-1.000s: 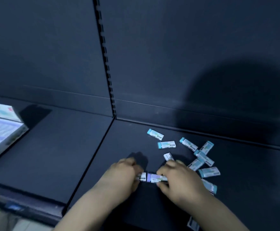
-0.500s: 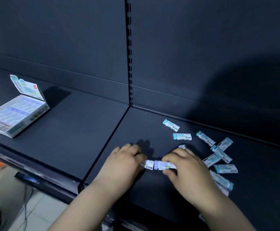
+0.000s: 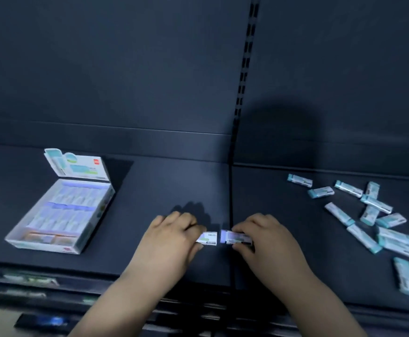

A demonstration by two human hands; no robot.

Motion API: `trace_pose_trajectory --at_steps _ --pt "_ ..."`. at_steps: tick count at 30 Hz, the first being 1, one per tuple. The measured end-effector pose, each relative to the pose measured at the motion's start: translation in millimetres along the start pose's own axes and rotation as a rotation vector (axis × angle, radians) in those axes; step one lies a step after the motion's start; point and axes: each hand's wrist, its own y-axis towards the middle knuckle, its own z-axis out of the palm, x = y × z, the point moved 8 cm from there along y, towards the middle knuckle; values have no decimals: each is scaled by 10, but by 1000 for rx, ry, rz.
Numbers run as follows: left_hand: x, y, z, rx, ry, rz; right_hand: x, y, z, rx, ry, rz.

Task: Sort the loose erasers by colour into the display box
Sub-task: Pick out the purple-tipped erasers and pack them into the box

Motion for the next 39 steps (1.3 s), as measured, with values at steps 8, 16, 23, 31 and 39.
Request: trace_pose_trajectory --at_steps 8,16,23,31,39 --pt "491 -378 -247 -55 -13 -17 672 25 164 -16 -1 -6" --pt "614 -494 -392 -88 35 -91 858 159 213 53 114 -102" --pt "945 -615 -582 -105 64 -159 1190 363 275 91 157 -164" --pt "1702 -854 -659 -137 10 -140 1839 631 518 15 197 -127" --pt "2629 -1014 -675 -57 -144 -19 2521 911 870 17 167 12"
